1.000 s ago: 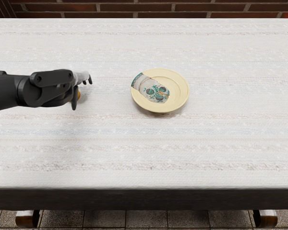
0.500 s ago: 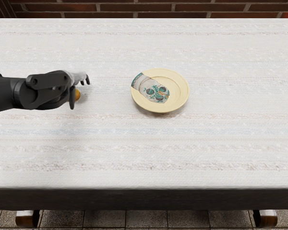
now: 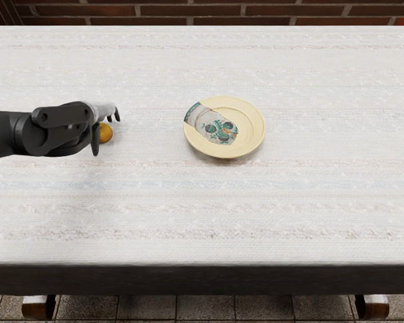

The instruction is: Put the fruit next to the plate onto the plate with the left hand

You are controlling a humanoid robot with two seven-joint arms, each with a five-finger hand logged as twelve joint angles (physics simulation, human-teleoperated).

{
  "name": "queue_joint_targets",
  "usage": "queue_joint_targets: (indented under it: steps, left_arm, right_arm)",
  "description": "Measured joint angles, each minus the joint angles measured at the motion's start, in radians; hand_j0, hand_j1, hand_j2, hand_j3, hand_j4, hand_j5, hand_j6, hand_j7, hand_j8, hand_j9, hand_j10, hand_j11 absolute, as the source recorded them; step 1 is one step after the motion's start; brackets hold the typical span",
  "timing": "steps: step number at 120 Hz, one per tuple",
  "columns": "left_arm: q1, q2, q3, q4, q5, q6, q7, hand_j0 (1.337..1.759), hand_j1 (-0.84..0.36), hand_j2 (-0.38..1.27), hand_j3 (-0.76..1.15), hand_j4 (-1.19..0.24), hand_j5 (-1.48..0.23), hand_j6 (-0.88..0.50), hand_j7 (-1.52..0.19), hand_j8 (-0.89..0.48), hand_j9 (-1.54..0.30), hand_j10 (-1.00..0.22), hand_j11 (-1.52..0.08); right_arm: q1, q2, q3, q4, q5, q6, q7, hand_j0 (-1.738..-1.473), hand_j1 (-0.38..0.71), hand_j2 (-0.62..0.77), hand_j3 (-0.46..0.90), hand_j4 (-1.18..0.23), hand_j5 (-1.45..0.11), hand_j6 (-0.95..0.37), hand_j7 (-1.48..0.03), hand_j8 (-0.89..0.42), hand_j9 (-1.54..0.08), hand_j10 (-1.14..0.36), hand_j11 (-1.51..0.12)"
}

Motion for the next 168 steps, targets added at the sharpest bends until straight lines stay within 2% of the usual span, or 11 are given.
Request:
queue_joint_targets:
  steps: [77, 81, 86, 100, 104, 118, 126, 158, 168]
  left_arm:
    - [0.008, -0.002, 0.014, -0.001, 0.001, 0.020, 0.000, 1.658, -0.17, 0.09, 0.00, -0.44, -0.57, -0.44, -0.55, -0.44, -0.57, -0.44, -0.57]
    - [0.008, -0.002, 0.014, -0.001, 0.001, 0.020, 0.000, 1.658, -0.18, 0.09, 0.00, -0.44, -0.57, -0.43, -0.56, -0.44, -0.57, -0.44, -0.57]
    - [0.011, -0.003, 0.014, -0.001, 0.003, 0.021, 0.001, 1.658, -0.19, 0.09, 0.00, -0.46, -0.57, -0.34, -0.69, -0.45, -0.58, -0.45, -0.58]
    - [0.012, -0.003, 0.014, -0.001, 0.004, 0.022, 0.000, 1.658, -0.20, 0.10, 0.00, -0.47, -0.56, -0.34, -0.71, -0.47, -0.61, -0.47, -0.60]
    - [0.013, -0.003, 0.014, -0.001, 0.004, 0.022, 0.000, 1.658, -0.21, 0.10, 0.00, -0.47, -0.54, -0.30, -0.76, -0.47, -0.61, -0.47, -0.61]
    - [0.012, -0.002, 0.014, -0.001, 0.004, 0.021, 0.000, 1.658, -0.23, 0.10, 0.00, -0.47, -0.55, -0.33, -0.71, -0.48, -0.63, -0.49, -0.63]
    - [0.012, -0.002, 0.014, -0.003, 0.003, 0.021, 0.000, 1.658, -0.24, 0.10, 0.00, -0.47, -0.55, -0.30, -0.75, -0.49, -0.64, -0.50, -0.64]
    - [0.005, 0.003, 0.014, -0.010, 0.002, 0.019, 0.000, 1.658, -0.26, 0.10, 0.00, -0.50, -0.62, -0.41, -0.62, -0.48, -0.66, -0.51, -0.66]
    - [0.005, 0.003, 0.015, -0.012, 0.003, 0.019, 0.000, 1.658, -0.26, 0.11, 0.00, -0.52, -0.63, -0.39, -0.65, -0.49, -0.67, -0.52, -0.67]
  right_arm:
    - [0.000, 0.000, 0.000, 0.000, 0.000, 0.000, 0.000, -1.658, -0.32, 0.00, 0.00, -0.02, -0.03, -0.02, -0.03, -0.02, -0.03, -0.02, -0.03]
    - [0.000, 0.000, 0.000, 0.000, 0.000, 0.000, 0.000, -1.658, -0.32, 0.00, 0.00, -0.02, -0.03, -0.02, -0.03, -0.02, -0.03, -0.02, -0.03]
    - [0.000, 0.000, 0.000, 0.000, 0.000, 0.000, 0.000, -1.658, -0.32, 0.00, 0.00, -0.02, -0.03, -0.02, -0.03, -0.02, -0.03, -0.02, -0.03]
    - [0.000, 0.000, 0.000, 0.000, 0.000, 0.000, 0.000, -1.658, -0.32, 0.00, 0.00, -0.02, -0.03, -0.02, -0.03, -0.02, -0.03, -0.02, -0.03]
    - [0.000, 0.000, 0.000, 0.000, 0.000, 0.000, 0.000, -1.658, -0.32, 0.00, 0.00, -0.02, -0.03, -0.02, -0.03, -0.02, -0.03, -0.02, -0.03]
    - [0.000, 0.000, 0.000, 0.000, 0.000, 0.000, 0.000, -1.658, -0.32, 0.00, 0.00, -0.02, -0.03, -0.02, -0.03, -0.02, -0.03, -0.02, -0.03]
    - [0.000, 0.000, 0.000, 0.000, 0.000, 0.000, 0.000, -1.658, -0.32, 0.00, 0.00, -0.02, -0.03, -0.02, -0.03, -0.02, -0.03, -0.02, -0.03]
    - [0.000, 0.000, 0.000, 0.000, 0.000, 0.000, 0.000, -1.658, -0.32, 0.00, 0.00, -0.02, -0.03, -0.02, -0.03, -0.02, -0.03, -0.02, -0.03]
    - [0.000, 0.000, 0.000, 0.000, 0.000, 0.000, 0.000, -1.658, -0.32, 0.00, 0.00, -0.02, -0.03, -0.02, -0.03, -0.02, -0.03, -0.02, -0.03]
